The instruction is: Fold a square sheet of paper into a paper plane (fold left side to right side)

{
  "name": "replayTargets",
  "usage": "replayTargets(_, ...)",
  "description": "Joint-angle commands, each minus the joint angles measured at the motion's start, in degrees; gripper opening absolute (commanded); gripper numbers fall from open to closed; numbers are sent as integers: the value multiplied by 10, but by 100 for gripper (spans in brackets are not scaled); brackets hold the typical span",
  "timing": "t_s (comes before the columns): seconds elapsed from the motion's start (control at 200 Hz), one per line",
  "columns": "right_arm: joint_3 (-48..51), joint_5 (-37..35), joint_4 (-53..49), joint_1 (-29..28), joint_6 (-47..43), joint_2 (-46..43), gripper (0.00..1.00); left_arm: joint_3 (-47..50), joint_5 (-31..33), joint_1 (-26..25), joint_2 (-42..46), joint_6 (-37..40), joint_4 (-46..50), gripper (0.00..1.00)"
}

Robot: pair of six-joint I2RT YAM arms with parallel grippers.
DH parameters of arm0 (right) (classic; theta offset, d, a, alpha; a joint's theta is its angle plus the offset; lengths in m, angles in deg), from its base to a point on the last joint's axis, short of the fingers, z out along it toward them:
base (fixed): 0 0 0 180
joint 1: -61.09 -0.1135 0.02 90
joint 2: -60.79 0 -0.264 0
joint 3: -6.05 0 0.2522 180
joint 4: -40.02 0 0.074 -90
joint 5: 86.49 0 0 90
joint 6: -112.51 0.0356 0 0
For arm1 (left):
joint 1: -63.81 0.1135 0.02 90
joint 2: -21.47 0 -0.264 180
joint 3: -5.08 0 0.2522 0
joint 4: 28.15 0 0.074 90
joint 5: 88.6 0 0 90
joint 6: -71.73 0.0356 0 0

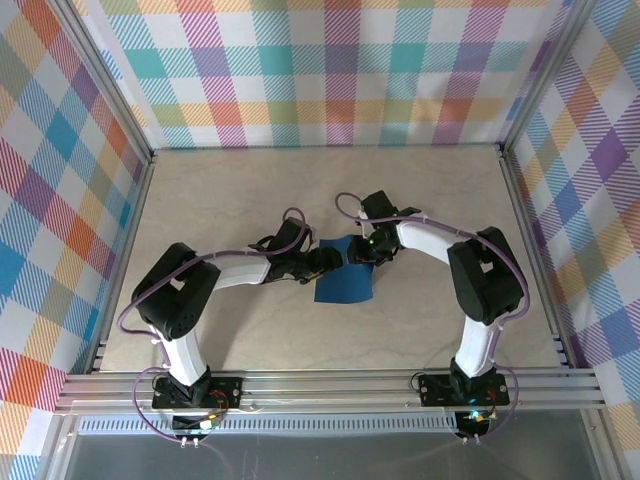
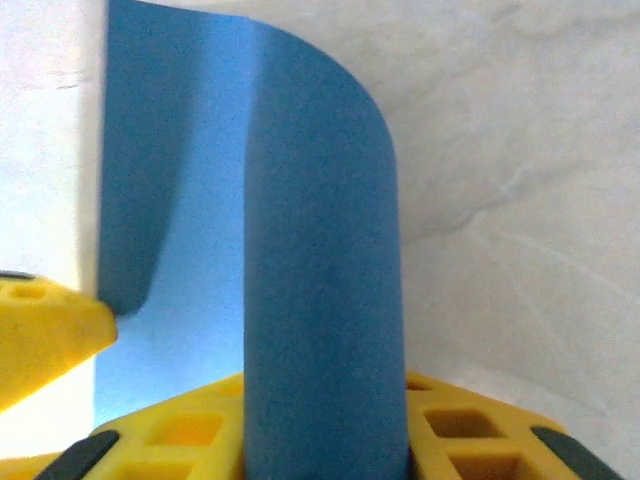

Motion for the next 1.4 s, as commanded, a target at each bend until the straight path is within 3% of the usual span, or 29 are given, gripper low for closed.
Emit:
replayTargets(0.0, 17, 81, 21, 23, 7, -42, 31, 21, 6, 26, 61, 25, -9, 75)
replayTargets(0.22, 49, 205, 53, 71, -14, -119, 29, 91, -38, 111, 178, 95, -49, 82)
replayTargets(0.48, 44, 319, 54, 79, -39, -199, 27, 211, -154, 189, 281, 78, -279, 100)
replayTargets(0.815, 28, 445, 150, 40, 42, -241, 27, 229, -257, 184, 234, -24, -523, 100)
replayTargets(1.06, 24, 462, 236, 21, 92, -236, 28, 203, -287, 144, 221, -24, -541, 100)
replayTargets(1.225, 17, 412, 194, 27, 53, -223, 28, 183, -295, 129, 240, 17, -468, 88)
replayTargets(1.395, 18, 385, 175, 41, 33, -217, 28, 172, -283, 124, 267, 68, -372, 56)
